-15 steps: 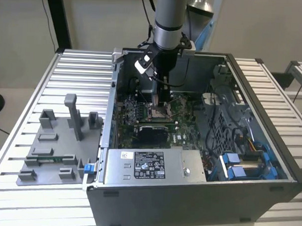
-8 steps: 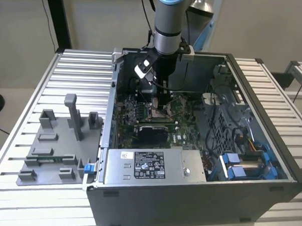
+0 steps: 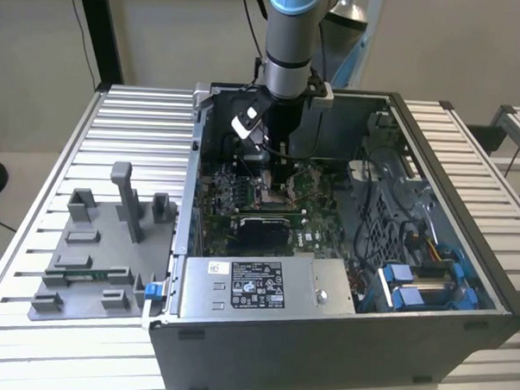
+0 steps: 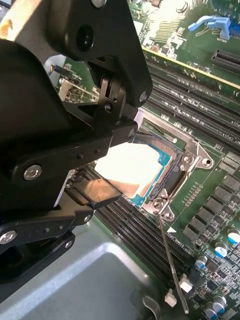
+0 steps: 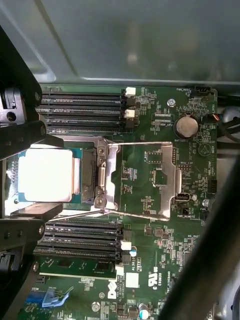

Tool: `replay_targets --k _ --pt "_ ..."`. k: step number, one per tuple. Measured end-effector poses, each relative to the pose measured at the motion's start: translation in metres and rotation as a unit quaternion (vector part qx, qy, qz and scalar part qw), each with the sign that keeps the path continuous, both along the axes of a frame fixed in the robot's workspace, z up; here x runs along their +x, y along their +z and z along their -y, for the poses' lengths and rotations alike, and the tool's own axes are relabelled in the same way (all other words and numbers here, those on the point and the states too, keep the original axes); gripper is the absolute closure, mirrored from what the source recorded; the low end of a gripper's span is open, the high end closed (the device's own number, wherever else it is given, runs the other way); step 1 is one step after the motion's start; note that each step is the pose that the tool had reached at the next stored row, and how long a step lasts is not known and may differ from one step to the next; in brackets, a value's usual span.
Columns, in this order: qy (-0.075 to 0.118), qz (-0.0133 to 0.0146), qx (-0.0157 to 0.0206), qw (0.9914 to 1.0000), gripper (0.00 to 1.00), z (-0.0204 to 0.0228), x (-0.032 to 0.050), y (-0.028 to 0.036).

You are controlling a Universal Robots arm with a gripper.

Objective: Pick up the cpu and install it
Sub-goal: 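Place the cpu into insertion slot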

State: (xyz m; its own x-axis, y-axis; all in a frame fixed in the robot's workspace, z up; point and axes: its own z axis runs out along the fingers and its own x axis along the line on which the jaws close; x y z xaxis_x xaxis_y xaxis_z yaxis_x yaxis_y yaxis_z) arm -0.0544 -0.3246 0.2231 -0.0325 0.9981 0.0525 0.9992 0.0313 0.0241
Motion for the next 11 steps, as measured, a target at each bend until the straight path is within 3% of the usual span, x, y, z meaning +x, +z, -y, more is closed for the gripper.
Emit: replay_targets --k 6,11 --pt "0.000 0.0001 0.0010 1.00000 1.00 -0.0031 0.0000 -0.0051" --pt "0.000 0.0000 0.0008 1.00000 1.00 -0.0031 0.0000 -0.0055"
